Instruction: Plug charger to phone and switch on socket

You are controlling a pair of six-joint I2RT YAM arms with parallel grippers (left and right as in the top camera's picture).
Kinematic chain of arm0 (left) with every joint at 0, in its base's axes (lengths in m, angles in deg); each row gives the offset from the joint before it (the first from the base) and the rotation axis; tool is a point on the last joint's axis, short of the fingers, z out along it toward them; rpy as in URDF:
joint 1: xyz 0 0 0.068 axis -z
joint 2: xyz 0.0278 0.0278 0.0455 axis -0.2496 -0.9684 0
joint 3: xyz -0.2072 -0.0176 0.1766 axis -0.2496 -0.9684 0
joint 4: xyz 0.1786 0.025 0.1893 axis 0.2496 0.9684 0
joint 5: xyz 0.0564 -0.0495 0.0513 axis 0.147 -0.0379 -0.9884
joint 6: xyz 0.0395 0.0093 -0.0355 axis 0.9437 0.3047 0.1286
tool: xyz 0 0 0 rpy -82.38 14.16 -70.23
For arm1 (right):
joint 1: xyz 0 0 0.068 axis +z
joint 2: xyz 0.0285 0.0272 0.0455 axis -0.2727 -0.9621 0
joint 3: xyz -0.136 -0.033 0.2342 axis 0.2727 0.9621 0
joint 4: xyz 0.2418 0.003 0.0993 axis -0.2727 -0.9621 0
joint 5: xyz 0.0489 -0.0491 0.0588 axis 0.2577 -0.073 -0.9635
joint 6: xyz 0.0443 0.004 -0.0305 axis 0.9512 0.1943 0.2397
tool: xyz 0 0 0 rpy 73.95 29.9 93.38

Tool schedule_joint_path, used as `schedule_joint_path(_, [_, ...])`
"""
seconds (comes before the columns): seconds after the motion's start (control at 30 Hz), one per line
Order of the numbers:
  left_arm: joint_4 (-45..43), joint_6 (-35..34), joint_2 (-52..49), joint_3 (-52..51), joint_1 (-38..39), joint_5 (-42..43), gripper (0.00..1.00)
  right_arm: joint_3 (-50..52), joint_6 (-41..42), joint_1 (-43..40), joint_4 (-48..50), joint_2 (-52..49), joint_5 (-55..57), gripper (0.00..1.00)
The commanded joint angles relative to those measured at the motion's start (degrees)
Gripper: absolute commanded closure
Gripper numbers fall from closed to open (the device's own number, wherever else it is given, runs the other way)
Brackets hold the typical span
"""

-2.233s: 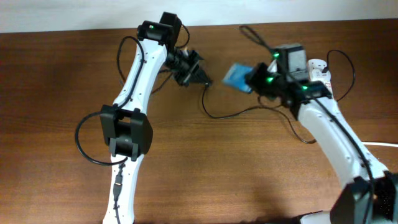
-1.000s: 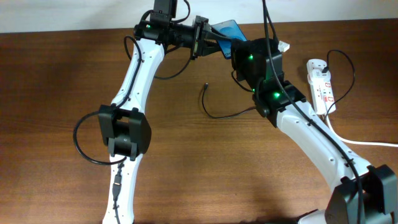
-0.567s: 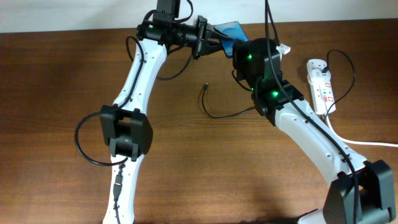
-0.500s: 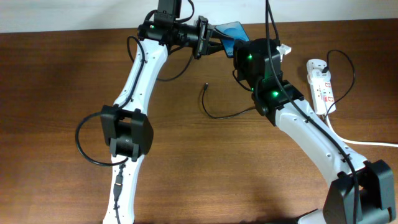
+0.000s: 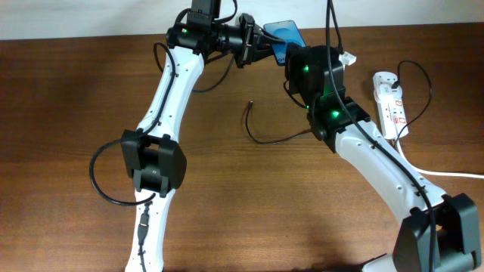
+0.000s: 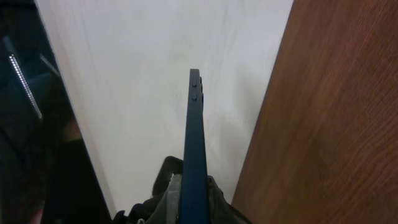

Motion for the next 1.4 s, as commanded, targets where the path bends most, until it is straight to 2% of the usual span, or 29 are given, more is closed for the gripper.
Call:
schedule_joint_path(0.0, [1.75,15.26,-0.66,-0.7,0.63,-3.21,1.0,-1.75,-3.5,1.57,3.54,1.9,-3.41,0.96])
schedule_joint_path(0.07, [1.77,24.5,-0.66,-0.7,-0.63,-2.91,1.0,-1.75,-3.82,1.57,3.1,1.88,-4.04,0.96])
schedule_joint_path(0.1, [1.75,26.1,-0.66,-0.7,-1.2,-2.01,1.0,-1.75,-4.35,1.57,3.1,1.88,-4.2,0.96])
schedule_joint_path(0.27, [1.75,27.45,-0.66,-0.7,-6.67,6.19,1.0,-1.75,-5.18,0.59,3.26,1.9,-5.11,0.96])
schedule_joint_path(0.4, [0.76,22.12,-0.66,-0.7,-8.07,7.04,1.0,-1.75,-4.94,0.5,8.57,1.88,-7.28,0.96])
schedule_joint_path(0.6, [-7.98,9.51,-0.66,-0.7,-7.89,9.07,1.0,-1.75,0.61,0.55,10.08,1.66,-7.19,0.96])
schedule_joint_path(0.67, [-8.28,9.09,-0.66,-0.7,-7.28,7.87,1.0,-1.75,2.56,1.16,11.06,1.31,-6.99,0.96])
schedule_joint_path(1.1, [-8.35,6.32,-0.66,-0.7,-6.29,0.0,0.96,-1.75,2.54,5.64,12.92,0.72,-6.43,0.96])
schedule_joint_path(1.2, [-8.35,6.34,-0.66,-0.7,-6.29,-2.91,0.81,-1.75,2.51,5.86,14.82,0.72,-7.8,0.96])
schedule_joint_path(1.3, [-8.35,6.34,-0.66,-0.7,-6.29,-4.24,0.76,-1.75,2.54,5.86,14.84,0.72,-9.09,0.96])
schedule_joint_path(1.37, [-8.35,6.34,-0.66,-0.7,-6.29,-4.31,0.75,-1.75,2.54,5.92,15.28,0.72,-9.44,0.96])
